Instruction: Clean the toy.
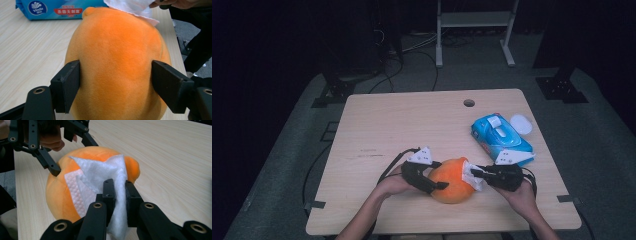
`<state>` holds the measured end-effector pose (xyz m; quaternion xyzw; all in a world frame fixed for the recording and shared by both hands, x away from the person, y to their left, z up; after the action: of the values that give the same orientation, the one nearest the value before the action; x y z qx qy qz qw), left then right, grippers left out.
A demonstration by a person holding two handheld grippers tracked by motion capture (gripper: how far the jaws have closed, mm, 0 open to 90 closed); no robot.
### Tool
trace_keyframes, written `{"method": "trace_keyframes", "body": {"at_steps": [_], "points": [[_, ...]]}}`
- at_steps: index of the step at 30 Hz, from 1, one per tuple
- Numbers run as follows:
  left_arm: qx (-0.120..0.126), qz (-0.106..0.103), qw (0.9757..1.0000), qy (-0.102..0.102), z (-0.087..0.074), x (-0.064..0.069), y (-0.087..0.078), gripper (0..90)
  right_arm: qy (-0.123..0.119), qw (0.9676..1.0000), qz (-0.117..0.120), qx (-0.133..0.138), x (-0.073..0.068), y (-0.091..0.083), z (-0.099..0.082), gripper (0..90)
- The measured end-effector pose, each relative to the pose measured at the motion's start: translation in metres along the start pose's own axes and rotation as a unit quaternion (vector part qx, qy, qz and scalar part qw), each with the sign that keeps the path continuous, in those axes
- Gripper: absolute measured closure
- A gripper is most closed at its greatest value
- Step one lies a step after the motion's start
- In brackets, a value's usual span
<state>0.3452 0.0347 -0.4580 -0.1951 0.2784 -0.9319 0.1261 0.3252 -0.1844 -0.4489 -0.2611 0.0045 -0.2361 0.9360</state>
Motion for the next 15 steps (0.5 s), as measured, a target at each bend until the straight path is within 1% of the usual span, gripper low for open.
{"method": "trace_keyframes", "body": {"at_steps": [4,7,9,10,12,15], "points": [[-0.003,0.000,0.9999,0.015,-0.001,0.004,0.000,25.8,-0.003,1.0000,-0.009,0.000,0.004,0.001,0.007,81.0],[-0.002,0.001,0.9998,0.019,-0.001,0.006,0.000,25.8,-0.006,0.9999,-0.014,0.007,0.010,0.006,0.016,81.0],[-0.002,0.000,0.9998,0.020,-0.002,0.006,0.000,25.8,-0.001,0.9998,-0.014,0.014,0.014,0.009,0.021,81.0],[-0.002,0.001,0.9998,0.018,-0.002,0.006,0.000,25.8,0.002,0.9998,-0.013,0.015,0.015,0.010,0.022,81.0],[0.000,0.002,0.9999,0.016,-0.002,0.004,0.000,25.8,0.006,0.9998,-0.009,0.014,0.015,0.011,0.021,81.0],[0.003,0.000,0.9999,0.012,-0.001,0.003,0.001,25.8,0.018,0.9997,-0.006,0.014,0.014,0.009,0.014,81.0]]}}
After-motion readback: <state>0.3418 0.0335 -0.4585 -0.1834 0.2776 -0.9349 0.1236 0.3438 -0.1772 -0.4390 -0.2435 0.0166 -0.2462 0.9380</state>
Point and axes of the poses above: each handheld gripper's, and its own axes: y roughly forward along the jaws, z roughly out of its top, x roughly to its right, the point moved 5 cm from there along y, roughly forward along the jaws, and after that the axes turned 15 degrees about -y, right-handed, at the moved point
